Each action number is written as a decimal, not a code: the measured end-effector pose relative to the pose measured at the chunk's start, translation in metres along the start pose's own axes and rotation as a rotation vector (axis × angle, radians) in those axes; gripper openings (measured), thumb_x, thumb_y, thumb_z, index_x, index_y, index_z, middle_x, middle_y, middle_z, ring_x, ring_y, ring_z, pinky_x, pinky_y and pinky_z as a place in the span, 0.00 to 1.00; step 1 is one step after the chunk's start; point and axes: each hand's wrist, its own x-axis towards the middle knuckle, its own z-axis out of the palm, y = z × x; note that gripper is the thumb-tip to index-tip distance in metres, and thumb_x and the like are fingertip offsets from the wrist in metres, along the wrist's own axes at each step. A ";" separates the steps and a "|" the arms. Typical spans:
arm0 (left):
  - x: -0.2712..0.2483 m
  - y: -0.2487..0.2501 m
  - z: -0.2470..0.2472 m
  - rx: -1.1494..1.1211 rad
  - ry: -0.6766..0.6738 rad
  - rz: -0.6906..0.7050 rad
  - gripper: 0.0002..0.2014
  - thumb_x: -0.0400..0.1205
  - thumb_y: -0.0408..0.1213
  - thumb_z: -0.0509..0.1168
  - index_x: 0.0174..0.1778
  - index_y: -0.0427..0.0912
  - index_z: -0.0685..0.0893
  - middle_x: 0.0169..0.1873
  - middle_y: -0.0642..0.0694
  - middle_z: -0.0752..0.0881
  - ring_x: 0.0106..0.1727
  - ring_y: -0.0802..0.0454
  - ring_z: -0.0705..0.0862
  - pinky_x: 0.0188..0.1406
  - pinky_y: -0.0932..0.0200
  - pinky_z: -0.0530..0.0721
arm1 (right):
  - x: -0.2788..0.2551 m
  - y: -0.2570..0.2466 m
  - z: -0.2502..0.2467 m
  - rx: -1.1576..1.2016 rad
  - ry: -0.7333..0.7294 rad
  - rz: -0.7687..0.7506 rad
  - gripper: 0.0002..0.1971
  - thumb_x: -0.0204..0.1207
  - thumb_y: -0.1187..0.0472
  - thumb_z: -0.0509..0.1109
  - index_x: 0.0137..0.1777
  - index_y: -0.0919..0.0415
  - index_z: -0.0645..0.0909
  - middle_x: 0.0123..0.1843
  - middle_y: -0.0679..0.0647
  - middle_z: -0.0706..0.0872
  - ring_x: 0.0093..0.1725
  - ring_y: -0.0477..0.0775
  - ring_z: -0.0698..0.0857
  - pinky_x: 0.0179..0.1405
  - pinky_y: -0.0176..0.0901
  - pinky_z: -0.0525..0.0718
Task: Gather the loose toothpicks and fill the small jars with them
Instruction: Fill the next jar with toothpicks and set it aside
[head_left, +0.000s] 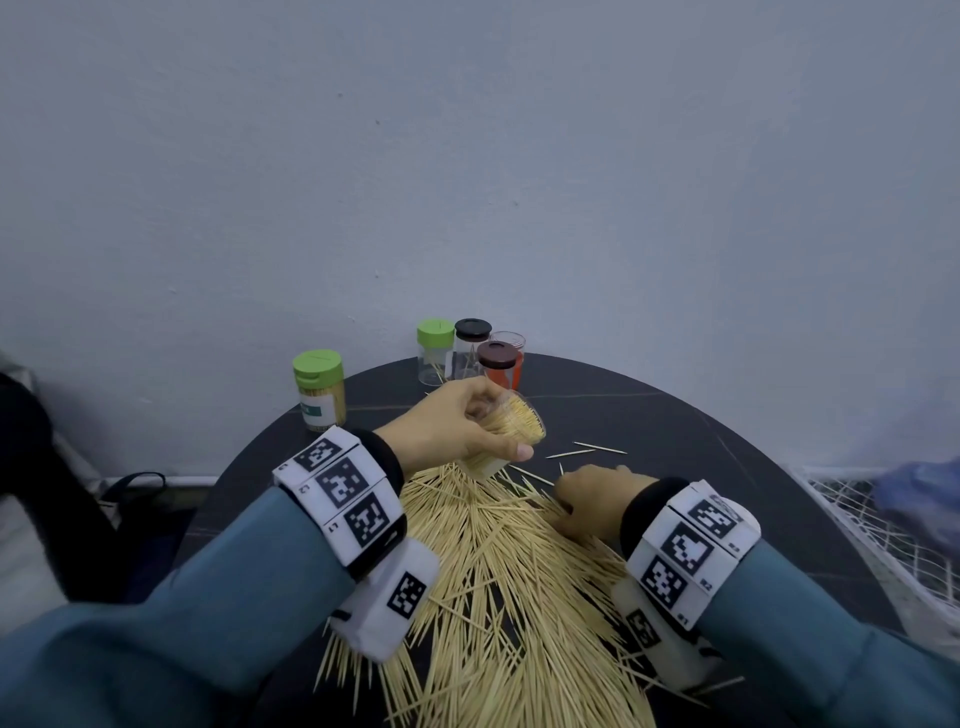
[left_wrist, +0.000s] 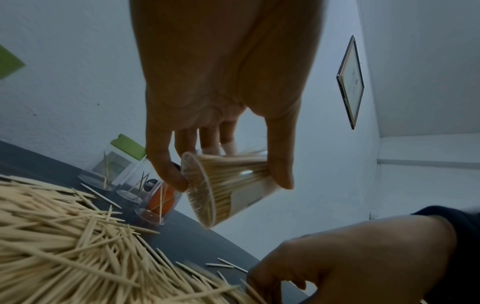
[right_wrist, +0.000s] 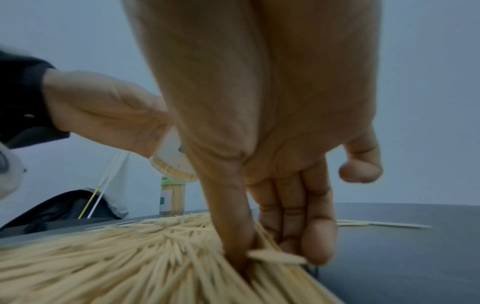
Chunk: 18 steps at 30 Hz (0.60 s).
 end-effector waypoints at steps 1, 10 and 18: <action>0.000 0.000 0.000 0.000 -0.002 -0.002 0.29 0.67 0.42 0.79 0.64 0.46 0.78 0.60 0.45 0.83 0.61 0.49 0.82 0.63 0.51 0.80 | 0.000 -0.001 0.000 -0.004 0.005 -0.003 0.17 0.84 0.56 0.57 0.68 0.63 0.72 0.69 0.57 0.77 0.70 0.57 0.74 0.73 0.57 0.61; 0.000 0.001 0.000 -0.002 -0.009 -0.002 0.27 0.68 0.40 0.79 0.63 0.45 0.78 0.59 0.45 0.85 0.60 0.49 0.83 0.63 0.52 0.80 | -0.001 -0.003 -0.004 0.057 0.012 -0.081 0.18 0.82 0.58 0.60 0.69 0.66 0.73 0.68 0.61 0.77 0.66 0.58 0.78 0.59 0.45 0.76; -0.001 0.003 -0.003 -0.010 0.000 0.004 0.27 0.70 0.38 0.77 0.64 0.44 0.77 0.60 0.45 0.84 0.60 0.52 0.82 0.58 0.60 0.78 | 0.004 0.018 -0.012 0.326 0.097 -0.125 0.13 0.76 0.51 0.70 0.49 0.61 0.78 0.47 0.53 0.83 0.42 0.50 0.81 0.46 0.42 0.80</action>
